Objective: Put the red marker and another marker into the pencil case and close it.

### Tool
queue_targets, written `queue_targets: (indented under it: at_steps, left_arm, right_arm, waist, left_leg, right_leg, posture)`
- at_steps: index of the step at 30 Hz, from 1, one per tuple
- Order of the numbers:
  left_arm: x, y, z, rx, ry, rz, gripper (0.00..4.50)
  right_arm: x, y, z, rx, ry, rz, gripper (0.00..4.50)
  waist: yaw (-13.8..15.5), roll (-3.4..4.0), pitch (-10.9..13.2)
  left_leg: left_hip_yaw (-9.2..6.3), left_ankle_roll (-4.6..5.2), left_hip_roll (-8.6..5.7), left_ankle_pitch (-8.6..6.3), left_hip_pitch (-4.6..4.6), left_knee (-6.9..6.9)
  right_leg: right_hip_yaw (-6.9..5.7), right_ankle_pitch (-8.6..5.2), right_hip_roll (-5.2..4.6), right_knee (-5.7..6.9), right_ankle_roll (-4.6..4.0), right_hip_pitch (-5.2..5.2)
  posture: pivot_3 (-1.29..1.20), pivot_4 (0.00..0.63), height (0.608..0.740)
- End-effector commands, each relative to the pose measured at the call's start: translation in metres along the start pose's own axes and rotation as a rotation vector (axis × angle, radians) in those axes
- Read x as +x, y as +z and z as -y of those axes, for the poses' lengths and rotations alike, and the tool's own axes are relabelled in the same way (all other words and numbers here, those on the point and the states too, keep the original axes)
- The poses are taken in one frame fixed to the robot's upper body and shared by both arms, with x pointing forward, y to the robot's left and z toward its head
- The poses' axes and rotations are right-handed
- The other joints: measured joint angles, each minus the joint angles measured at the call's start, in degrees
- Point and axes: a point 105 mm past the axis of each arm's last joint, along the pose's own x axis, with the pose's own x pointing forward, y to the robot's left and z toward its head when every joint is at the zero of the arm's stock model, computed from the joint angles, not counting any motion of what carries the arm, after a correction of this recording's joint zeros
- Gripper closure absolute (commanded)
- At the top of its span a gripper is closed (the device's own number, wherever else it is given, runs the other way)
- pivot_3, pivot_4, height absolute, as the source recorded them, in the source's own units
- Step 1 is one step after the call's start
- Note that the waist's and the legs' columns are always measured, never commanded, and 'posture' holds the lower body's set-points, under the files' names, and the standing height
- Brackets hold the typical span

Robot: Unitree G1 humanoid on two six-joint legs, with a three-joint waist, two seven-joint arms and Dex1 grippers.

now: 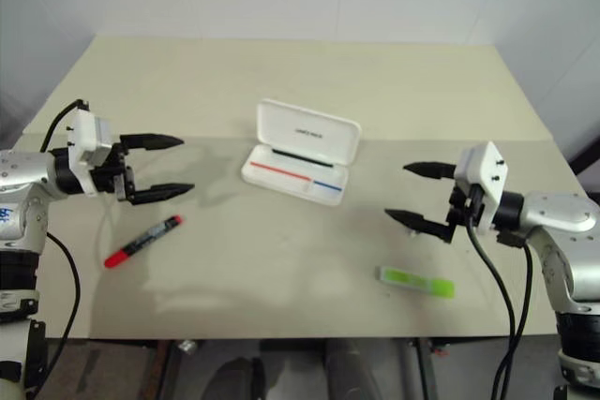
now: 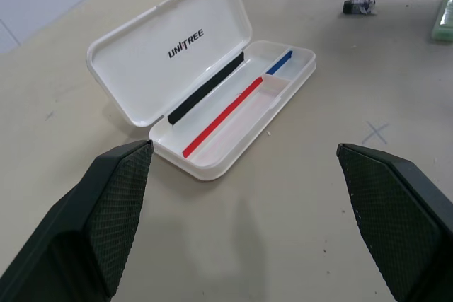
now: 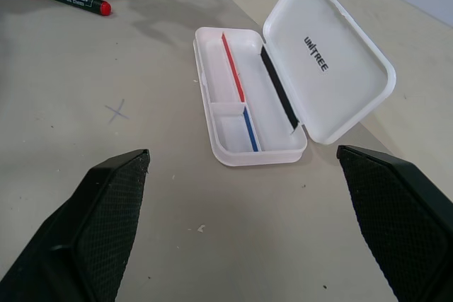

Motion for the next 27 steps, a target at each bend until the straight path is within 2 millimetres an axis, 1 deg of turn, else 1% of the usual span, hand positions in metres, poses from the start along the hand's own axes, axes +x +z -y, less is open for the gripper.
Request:
queue_targets:
  at_steps: [1,4,6,10,13,17,20,22,23,25,27]
  left_arm:
    - [-0.002,0.012,-0.003,0.049,0.008,0.017,0.03]
    - [0.002,0.019,-0.005,0.045,0.011,0.064,0.03]
    - [0.005,0.021,-0.005,0.036,0.002,0.082,0.03]
    - [0.009,0.022,-0.004,0.025,-0.029,0.083,0.03]
    - [0.007,0.022,-0.006,0.027,-0.022,0.079,0.03]
    - [0.002,0.018,-0.005,0.016,-0.015,0.069,0.03]
    - [-0.005,0.012,-0.004,0.006,0.000,0.050,0.00]
    - [-0.008,0.007,-0.002,0.002,0.003,0.033,0.00]
    - [-0.011,0.005,-0.001,-0.002,0.005,0.027,0.00]
    - [-0.014,0.002,0.000,-0.007,0.009,0.020,0.00]
    - [-0.018,-0.002,0.002,-0.011,0.010,0.004,0.00]
  right_arm:
    - [0.004,0.015,-0.001,-0.036,0.019,0.036,0.00]
    - [0.008,0.022,0.003,-0.025,0.027,0.044,0.00]
    - [0.012,0.027,0.005,-0.010,0.031,0.018,0.00]
    - [0.036,0.037,0.001,0.019,0.061,-0.055,0.00]
    - [0.058,0.030,-0.005,0.065,0.091,-0.129,0.00]
    - [0.075,0.016,-0.015,0.088,0.159,-0.198,0.00]
    - [0.086,0.004,-0.022,0.094,0.212,-0.250,0.61]
    - [0.093,-0.003,-0.024,0.086,0.245,-0.275,1.28]
    - [0.099,-0.004,-0.025,0.082,0.252,-0.282,1.69]
    - [0.110,-0.004,-0.022,0.069,0.250,-0.290,2.34]
    - [0.119,-0.004,-0.019,0.060,0.247,-0.297,2.34]
  waist:
    - [0.0,0.00,0.0]
    - [-0.1,0.00,0.0]
    - [0.0,0.00,0.0]
    - [-0.3,0.00,0.0]
    - [-0.4,0.00,0.0]
    - [-0.1,0.00,0.0]
    - [-0.1,0.00,0.0]
    - [-0.1,0.00,0.0]
    - [-0.2,0.00,0.0]
    - [-0.4,0.00,0.0]
    - [-0.6,0.00,0.0]
  left_leg:
    - [0.00,0.00,0.00,0.00,0.00,0.01]
    - [0.02,0.00,0.00,0.00,0.01,0.04]
    - [-0.01,0.00,0.00,0.00,0.01,0.09]
    - [0.01,0.00,0.00,0.00,0.00,0.16]
    - [0.00,0.00,0.02,0.00,0.01,0.16]
    - [-0.03,0.00,0.03,0.00,-0.04,0.15]
    - [-0.01,0.01,0.03,-0.01,-0.11,0.15]
    - [0.00,0.02,0.03,-0.02,-0.12,0.16]
    - [-0.01,0.03,0.03,-0.02,-0.12,0.16]
    - [0.01,0.04,0.04,-0.03,-0.11,0.16]
    - [0.00,0.04,0.04,-0.03,-0.11,0.17]
  right_leg:
    - [0.00,0.00,0.00,0.00,0.00,0.00]
    - [0.01,0.01,0.00,0.05,0.01,0.00]
    - [-0.01,0.00,0.00,0.11,-0.01,0.00]
    - [0.01,-0.01,0.00,0.14,-0.01,-0.01]
    - [0.01,-0.03,0.00,0.21,-0.06,-0.06]
    - [-0.03,-0.07,0.01,0.21,-0.11,-0.09]
    - [-0.03,-0.05,0.00,0.13,-0.09,-0.11]
    - [-0.03,-0.05,0.00,0.11,-0.07,-0.11]
    - [-0.04,-0.05,0.00,0.11,-0.07,-0.11]
    - [-0.04,-0.05,0.00,0.14,-0.08,-0.12]
    - [-0.05,-0.05,0.00,0.22,-0.08,-0.14]
  posture:
    - [0.00,0.150,0.740]
    - [0.00,0.150,0.740]
    - [0.00,0.150,0.740]
    - [0.00,0.150,0.740]
    - [0.00,0.150,0.740]
    - [0.00,0.150,0.740]
    - [0.00,0.150,0.740]
    - [0.00,0.150,0.740]
    - [0.00,0.150,0.740]
    - [0.00,0.150,0.740]
    - [0.00,0.150,0.740]
